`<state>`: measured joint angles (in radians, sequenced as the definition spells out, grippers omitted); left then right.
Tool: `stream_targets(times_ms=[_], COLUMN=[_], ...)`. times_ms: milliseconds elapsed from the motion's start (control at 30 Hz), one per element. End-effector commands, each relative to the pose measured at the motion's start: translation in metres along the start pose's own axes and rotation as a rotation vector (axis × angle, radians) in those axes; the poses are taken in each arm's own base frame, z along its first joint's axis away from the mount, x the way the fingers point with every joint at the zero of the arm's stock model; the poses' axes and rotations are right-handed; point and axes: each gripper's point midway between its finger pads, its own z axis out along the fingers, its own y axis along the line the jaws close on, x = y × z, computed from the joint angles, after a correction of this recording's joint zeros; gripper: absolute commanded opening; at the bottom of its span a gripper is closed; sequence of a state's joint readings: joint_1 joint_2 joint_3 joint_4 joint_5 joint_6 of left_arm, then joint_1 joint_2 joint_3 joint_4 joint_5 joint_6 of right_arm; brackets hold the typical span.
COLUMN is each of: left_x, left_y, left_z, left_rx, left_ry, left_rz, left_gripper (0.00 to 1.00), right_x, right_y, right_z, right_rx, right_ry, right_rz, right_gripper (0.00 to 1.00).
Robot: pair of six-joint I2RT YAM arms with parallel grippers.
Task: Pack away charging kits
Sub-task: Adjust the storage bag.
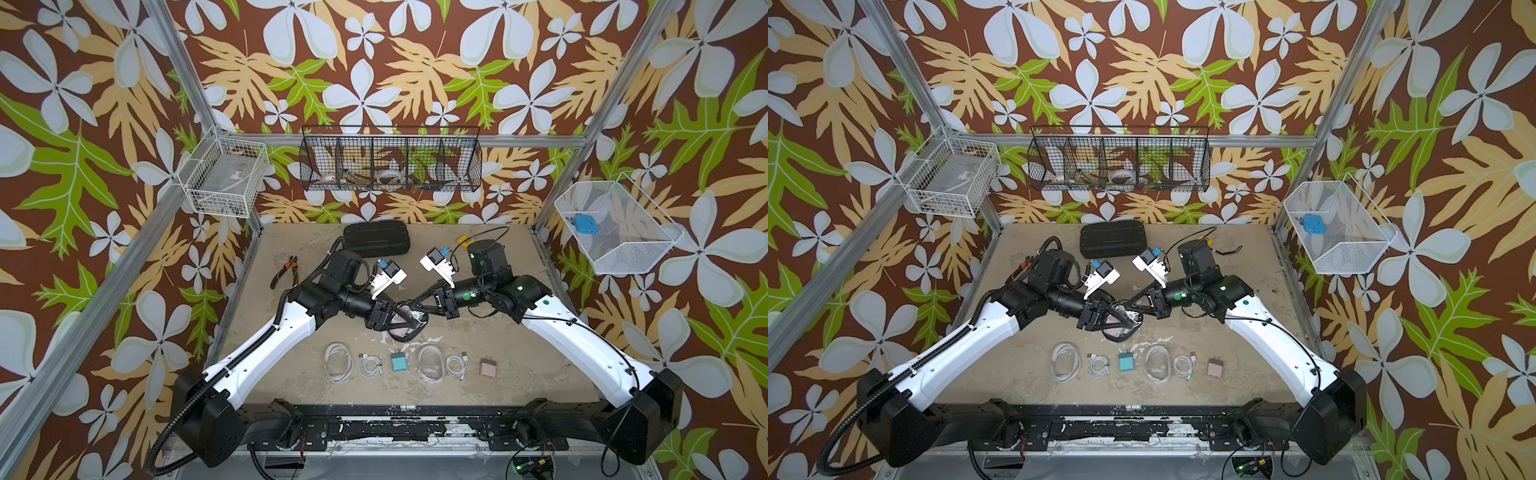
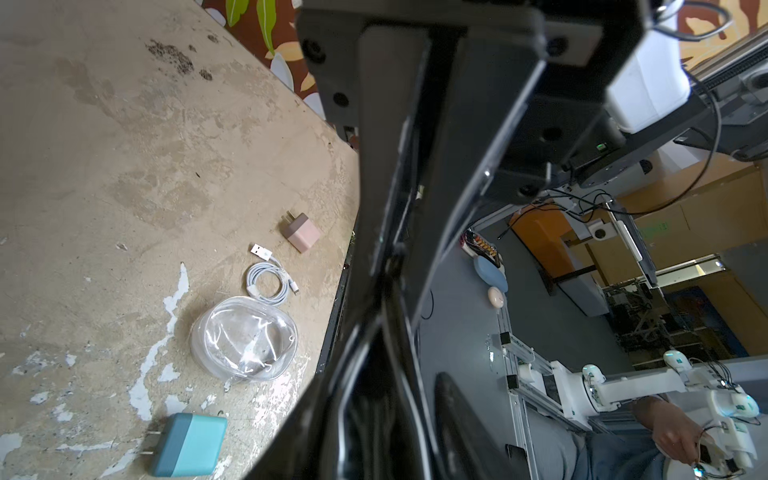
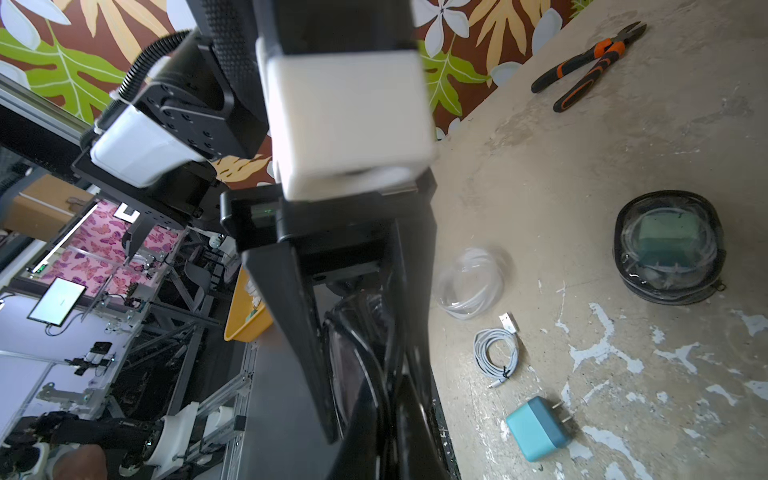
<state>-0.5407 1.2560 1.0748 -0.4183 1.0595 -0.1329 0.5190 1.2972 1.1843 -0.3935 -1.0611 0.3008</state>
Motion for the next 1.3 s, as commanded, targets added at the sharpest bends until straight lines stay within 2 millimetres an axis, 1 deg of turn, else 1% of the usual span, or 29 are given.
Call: stream_targets(times_ms=[0,67,100,133,167,233,333,400,500,600,667,733,767,800,833,900,967,1033,1067,1133,1200,1267], left_x=[-0.009,-0.017,-0.026,-0.034,-0.042,-0.056,-0.065,-0.068,-0.072,-0.075,-0.075,-0.078,-0.08,-0.082,-0.084,-0.086,-0.088,-0.09,-0.091,-0.094,-0.095,-0.096], left_y=[-0.015,-0.027,-0.035,-0.039,-0.04,-0.033,-0.029,-0.022,-0.017,-0.015,-0.013,-0.009,-0.009,-0.008,-0.007,-0.002,-0.001,-0.001,0.002,0.005,0.008,0.011], left_z=[-0.01,-0.018,-0.024,-0.031,-0.038,-0.051,-0.06,-0.06,-0.057,-0.045,-0.041,-0.043,-0.045,-0.048,-0.051,-0.059,-0.065,-0.068,-0.066,-0.062,-0.06,-0.061], left_rx=[0.066,0.115,0.151,0.176,0.183,0.18,0.187,0.161,0.156,0.165,0.161,0.149,0.145,0.139,0.131,0.107,0.098,0.089,0.074,0.048,0.028,0.028], left_ry=[-0.105,-0.22,-0.306,-0.394,-0.471,-0.629,-0.766,-0.801,-0.806,-0.764,-0.771,-0.798,-0.812,-0.831,-0.854,-0.903,-0.941,-0.955,-0.945,-0.917,-0.888,-0.86], left_rz=[-0.033,-0.075,-0.094,-0.11,-0.126,-0.183,-0.207,-0.216,-0.225,-0.248,-0.262,-0.269,-0.269,-0.271,-0.274,-0.295,-0.311,-0.314,-0.33,-0.349,-0.374,-0.404], left_gripper=[0.57,0.62,0.66,0.67,0.67,0.67,0.67,0.67,0.67,0.67,0.67,0.66,0.64,0.59,0.5,0.39,0.35,0.28,0.23,0.18,0.14,0.12], right_x=[-0.032,-0.041,-0.047,-0.051,-0.055,-0.056,-0.055,-0.054,-0.054,-0.055,-0.057,-0.057,-0.056,-0.054,-0.052,-0.05,-0.047,-0.046,-0.046,-0.045,-0.043,-0.042], right_y=[0.008,0.009,0.011,0.012,0.013,0.008,0.003,0.001,0.0,-0.001,0.0,0.002,0.001,0.002,0.002,0.004,0.009,0.013,0.017,0.022,0.026,0.03], right_z=[-0.007,-0.01,-0.014,-0.017,-0.022,-0.029,-0.041,-0.044,-0.043,-0.044,-0.041,-0.034,-0.031,-0.028,-0.025,-0.02,-0.016,-0.015,-0.016,-0.019,-0.029,-0.041], right_rx=[-0.016,-0.019,-0.026,-0.039,-0.047,-0.055,-0.089,-0.1,-0.08,-0.07,-0.072,-0.075,-0.075,-0.073,-0.071,-0.073,-0.071,-0.036,-0.008,0.05,0.142,0.223], right_ry=[-0.142,-0.215,-0.267,-0.32,-0.373,-0.469,-0.606,-0.641,-0.658,-0.693,-0.694,-0.682,-0.681,-0.681,-0.682,-0.672,-0.667,-0.655,-0.638,-0.609,-0.588,-0.571], right_rz=[0.045,0.104,0.134,0.168,0.199,0.277,0.369,0.399,0.406,0.43,0.429,0.441,0.448,0.456,0.46,0.464,0.461,0.429,0.4,0.336,0.247,0.169], right_gripper=[0.0,0.0,0.0,0.0,0.0,0.0,0.0,0.0,0.0,0.0,0.0,0.0,0.0,0.0,0.0,0.0,0.0,0.0,0.02,0.15,0.28,0.32])
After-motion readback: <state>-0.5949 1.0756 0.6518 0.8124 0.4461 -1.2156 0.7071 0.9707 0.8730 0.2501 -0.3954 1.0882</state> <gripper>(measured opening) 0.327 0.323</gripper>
